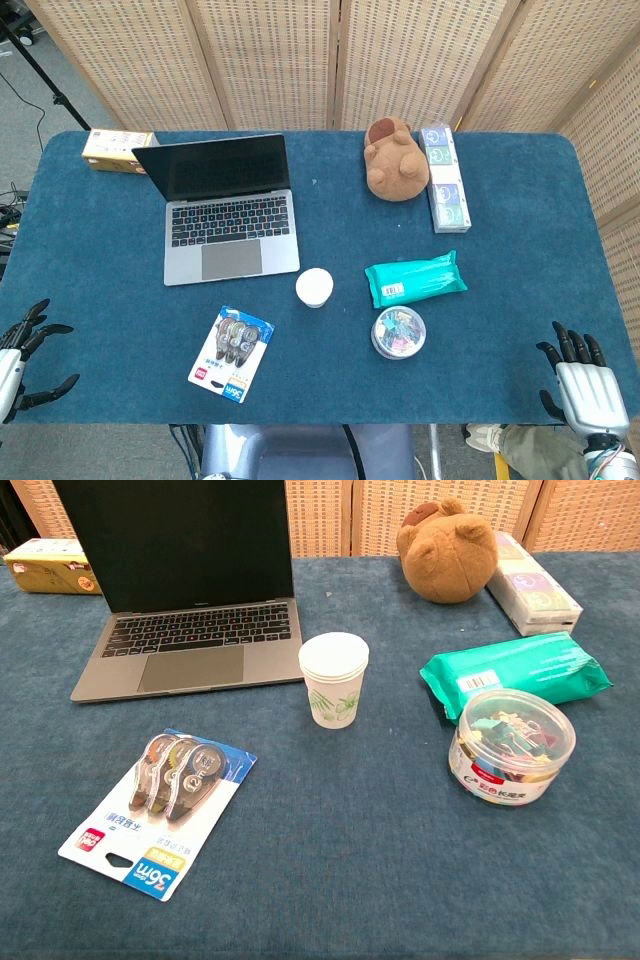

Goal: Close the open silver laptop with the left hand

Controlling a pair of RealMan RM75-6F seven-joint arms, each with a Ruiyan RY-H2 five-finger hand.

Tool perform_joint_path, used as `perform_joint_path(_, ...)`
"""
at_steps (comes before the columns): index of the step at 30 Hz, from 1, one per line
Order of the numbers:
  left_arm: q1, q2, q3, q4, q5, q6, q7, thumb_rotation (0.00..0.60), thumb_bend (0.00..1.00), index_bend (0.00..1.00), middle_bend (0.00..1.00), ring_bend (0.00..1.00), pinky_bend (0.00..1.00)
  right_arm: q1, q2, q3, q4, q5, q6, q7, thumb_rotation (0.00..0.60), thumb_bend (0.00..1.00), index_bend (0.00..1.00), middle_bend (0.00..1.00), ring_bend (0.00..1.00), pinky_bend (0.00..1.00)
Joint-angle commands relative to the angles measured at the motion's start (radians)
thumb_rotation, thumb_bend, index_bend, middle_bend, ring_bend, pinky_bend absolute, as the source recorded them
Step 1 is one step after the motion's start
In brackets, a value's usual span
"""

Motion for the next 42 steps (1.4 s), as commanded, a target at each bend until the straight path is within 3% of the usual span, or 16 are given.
perform_joint_path(1,0.0,0.0,0.001,0.0,0.001,-0.001,0.001,0.6,0.19,0.33,0.08,0.15,0.14,0.0,0.0,0.0,0.0,0.0,0.001,0.001,0.6,0.37,0.22,0.0,0.0,0.0)
perform_joint_path(26,-0.044,-0.008,-0.022,0.017,0.007,-0.035,0.007,0.6,0.19,0.33,0.08,0.15,0.14,-0.005,0.011,0.01,0.006,0.025,0.01,0.018,0.6,0.37,0.22,0.0,0.0,0.0)
perform_joint_path(29,-0.075,-0.004,-0.043,0.021,0.008,-0.058,0.011,0.6,0.19,0.33,0.08,0.15,0.14,-0.006,0.009,0.009,0.005,0.025,0.011,0.016,0.6,0.37,0.22,0.0,0.0,0.0)
perform_joint_path(36,-0.248,0.009,-0.171,0.028,-0.019,-0.181,0.013,0.6,0.19,0.33,0.08,0.15,0.14,-0.003,0.008,0.01,0.006,0.033,0.004,0.018,0.6,0.37,0.22,0.0,0.0,0.0)
perform_joint_path(42,-0.397,0.005,-0.245,0.095,-0.044,-0.322,-0.015,0.6,0.19,0.33,0.08,0.14,0.14,0.001,0.014,0.013,0.008,0.039,-0.005,0.033,0.6,0.37,0.22,0.0,0.0,0.0)
